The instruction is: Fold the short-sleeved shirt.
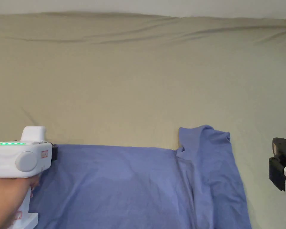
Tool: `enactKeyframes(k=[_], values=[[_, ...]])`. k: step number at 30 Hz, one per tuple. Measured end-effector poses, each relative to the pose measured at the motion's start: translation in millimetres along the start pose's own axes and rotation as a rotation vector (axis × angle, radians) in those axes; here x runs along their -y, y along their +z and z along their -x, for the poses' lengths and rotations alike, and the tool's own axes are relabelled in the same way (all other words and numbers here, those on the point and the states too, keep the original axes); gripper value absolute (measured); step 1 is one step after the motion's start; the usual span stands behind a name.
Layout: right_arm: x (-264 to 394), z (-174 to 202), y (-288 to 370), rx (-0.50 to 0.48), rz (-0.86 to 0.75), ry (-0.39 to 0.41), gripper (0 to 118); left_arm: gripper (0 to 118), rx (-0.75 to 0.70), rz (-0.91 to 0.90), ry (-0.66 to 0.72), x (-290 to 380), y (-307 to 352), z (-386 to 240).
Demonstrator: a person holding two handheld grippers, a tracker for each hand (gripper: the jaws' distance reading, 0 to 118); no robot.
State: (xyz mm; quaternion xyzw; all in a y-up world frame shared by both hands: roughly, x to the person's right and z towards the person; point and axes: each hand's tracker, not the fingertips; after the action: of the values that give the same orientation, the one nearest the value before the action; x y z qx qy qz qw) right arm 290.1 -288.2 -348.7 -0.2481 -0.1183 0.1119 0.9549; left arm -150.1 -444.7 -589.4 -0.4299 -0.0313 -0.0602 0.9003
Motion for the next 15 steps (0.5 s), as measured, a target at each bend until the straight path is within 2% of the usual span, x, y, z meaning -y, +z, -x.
enactKeyframes(k=[1,5,8,11,12,14,15], values=[[-1.4,-1.4,1.2,-0.003,0.001,-0.004,0,1,-0.031,-0.005,-0.028,0.7,5.0,-1.1],[-10.5,-10.1,7.1,-0.014,-0.009,-0.015,0,1,-0.025,-0.133,0.030,3.5,64.4,-7.8],[-15.4,-18.5,1.4,-0.023,-0.005,-0.043,0,1,-0.034,-0.253,-0.027,4.5,117.5,-12.8],[-15.0,-19.6,-20.7,-0.057,0.083,-0.061,22,1,-0.044,-0.343,-0.072,9.6,166.2,-17.4],[-13.0,-21.1,-31.6,-0.101,0.130,-0.099,30,1,-0.048,-0.359,-0.075,12.2,178.8,-19.2],[-4.7,-23.7,-53.0,-0.130,0.251,-0.229,100,1,-0.056,-0.384,-0.068,18.4,198.1,-16.3],[0.2,-21.4,-61.5,-0.142,0.262,-0.262,115,1,-0.059,-0.387,-0.058,21.4,205.6,-15.0]])
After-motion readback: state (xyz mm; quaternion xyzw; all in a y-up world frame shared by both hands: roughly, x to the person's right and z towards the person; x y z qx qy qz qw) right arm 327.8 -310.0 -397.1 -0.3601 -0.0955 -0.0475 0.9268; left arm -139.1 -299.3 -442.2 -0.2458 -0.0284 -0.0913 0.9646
